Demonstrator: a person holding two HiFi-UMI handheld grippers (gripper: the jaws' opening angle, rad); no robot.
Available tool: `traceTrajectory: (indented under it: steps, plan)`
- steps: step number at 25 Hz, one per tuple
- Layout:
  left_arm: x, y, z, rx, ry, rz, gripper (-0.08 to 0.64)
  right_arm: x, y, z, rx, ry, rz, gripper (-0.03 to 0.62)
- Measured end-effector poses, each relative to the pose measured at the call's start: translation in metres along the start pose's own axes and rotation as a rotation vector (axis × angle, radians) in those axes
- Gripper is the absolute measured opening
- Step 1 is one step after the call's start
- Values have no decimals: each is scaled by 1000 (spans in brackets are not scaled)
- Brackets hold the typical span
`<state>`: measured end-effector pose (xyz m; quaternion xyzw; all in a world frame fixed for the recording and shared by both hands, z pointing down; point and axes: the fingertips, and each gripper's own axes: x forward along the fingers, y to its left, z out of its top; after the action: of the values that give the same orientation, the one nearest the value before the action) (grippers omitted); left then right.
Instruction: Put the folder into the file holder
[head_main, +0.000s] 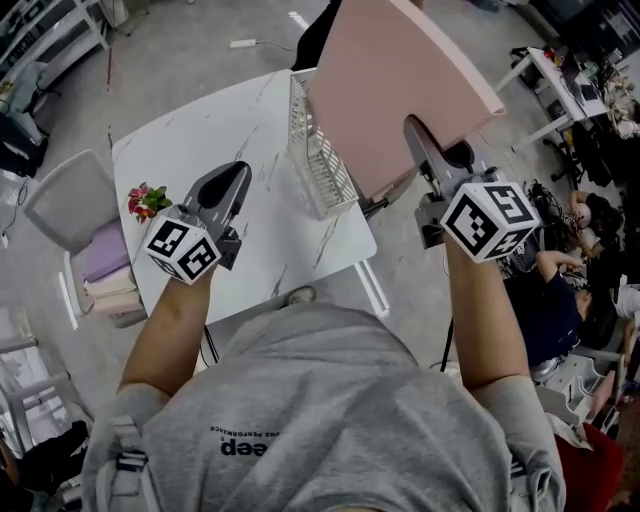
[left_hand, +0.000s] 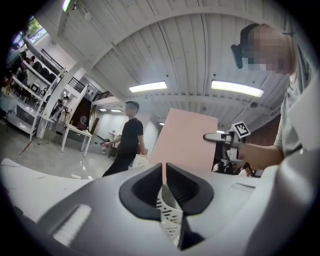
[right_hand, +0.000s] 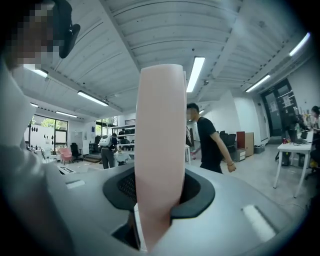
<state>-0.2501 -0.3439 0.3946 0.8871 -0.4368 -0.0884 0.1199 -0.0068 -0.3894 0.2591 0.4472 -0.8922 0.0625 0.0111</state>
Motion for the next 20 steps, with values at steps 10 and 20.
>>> traceTrajectory:
  steps: [10,20]
  plan:
    - [17,32,-12,-40,35,-16,83,42,-3,-38,-16,46,-20,133]
    - [27,30,-53,-91,115,-79,83,50,1,-88,0,61,-38,133]
